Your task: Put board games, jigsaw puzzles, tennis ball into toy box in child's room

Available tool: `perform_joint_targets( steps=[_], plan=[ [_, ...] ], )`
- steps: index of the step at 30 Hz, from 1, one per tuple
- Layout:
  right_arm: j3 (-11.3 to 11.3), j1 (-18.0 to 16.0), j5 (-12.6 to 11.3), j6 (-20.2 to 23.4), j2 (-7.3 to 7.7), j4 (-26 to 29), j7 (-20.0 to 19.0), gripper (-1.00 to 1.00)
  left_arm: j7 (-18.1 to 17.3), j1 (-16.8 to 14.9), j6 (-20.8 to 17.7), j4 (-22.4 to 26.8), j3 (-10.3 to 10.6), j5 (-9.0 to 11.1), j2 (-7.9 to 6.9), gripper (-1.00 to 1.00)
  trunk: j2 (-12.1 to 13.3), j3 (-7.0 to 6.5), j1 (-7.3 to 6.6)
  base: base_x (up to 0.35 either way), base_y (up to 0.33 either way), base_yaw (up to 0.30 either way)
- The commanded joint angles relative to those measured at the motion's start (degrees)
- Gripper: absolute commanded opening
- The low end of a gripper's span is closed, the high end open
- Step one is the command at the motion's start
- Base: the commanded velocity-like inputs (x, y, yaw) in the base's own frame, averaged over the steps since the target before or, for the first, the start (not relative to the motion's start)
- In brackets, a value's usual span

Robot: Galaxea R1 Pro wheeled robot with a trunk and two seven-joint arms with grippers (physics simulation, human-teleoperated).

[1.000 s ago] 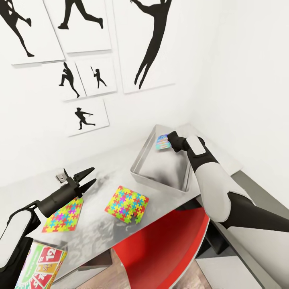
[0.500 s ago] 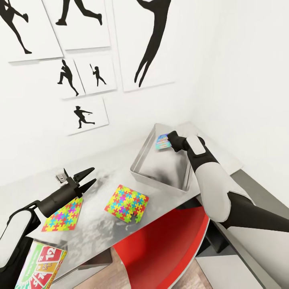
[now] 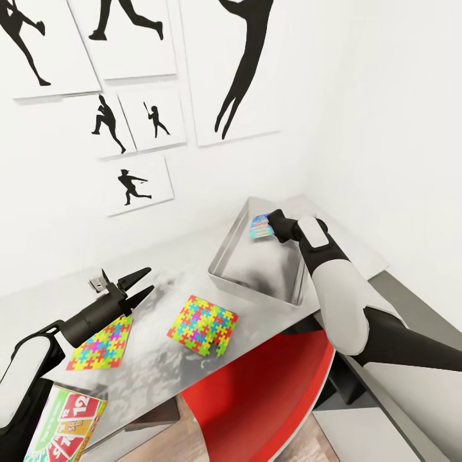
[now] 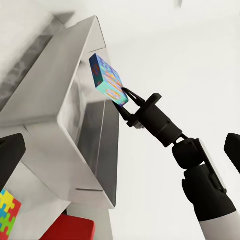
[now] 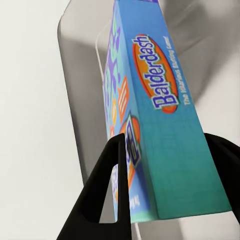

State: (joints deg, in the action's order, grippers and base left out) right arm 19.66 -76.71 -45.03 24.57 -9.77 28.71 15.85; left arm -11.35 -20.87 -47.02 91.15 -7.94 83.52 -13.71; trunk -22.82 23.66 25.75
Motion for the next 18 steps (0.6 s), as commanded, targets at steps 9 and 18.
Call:
perform_joint_targets(
  steps=[9,18],
  plan=[
    [0.21,0.27,-0.54,0.09,0.14,0.12,-3.00,-1.00,-0.19,-0.03,-0.27,0.00,-0.06,-0.14,0.00,1.00,-0.10,0.09,0.03,0.000,0.000,0.000],
    [0.20,0.67,-0.51,-0.75,0.19,0.12,-5.37,-1.00,-0.17,-0.04,-0.27,0.00,-0.06,-0.12,0.00,1.00,-0.10,0.09,0.03,0.000,0.000,0.000]
  ],
)
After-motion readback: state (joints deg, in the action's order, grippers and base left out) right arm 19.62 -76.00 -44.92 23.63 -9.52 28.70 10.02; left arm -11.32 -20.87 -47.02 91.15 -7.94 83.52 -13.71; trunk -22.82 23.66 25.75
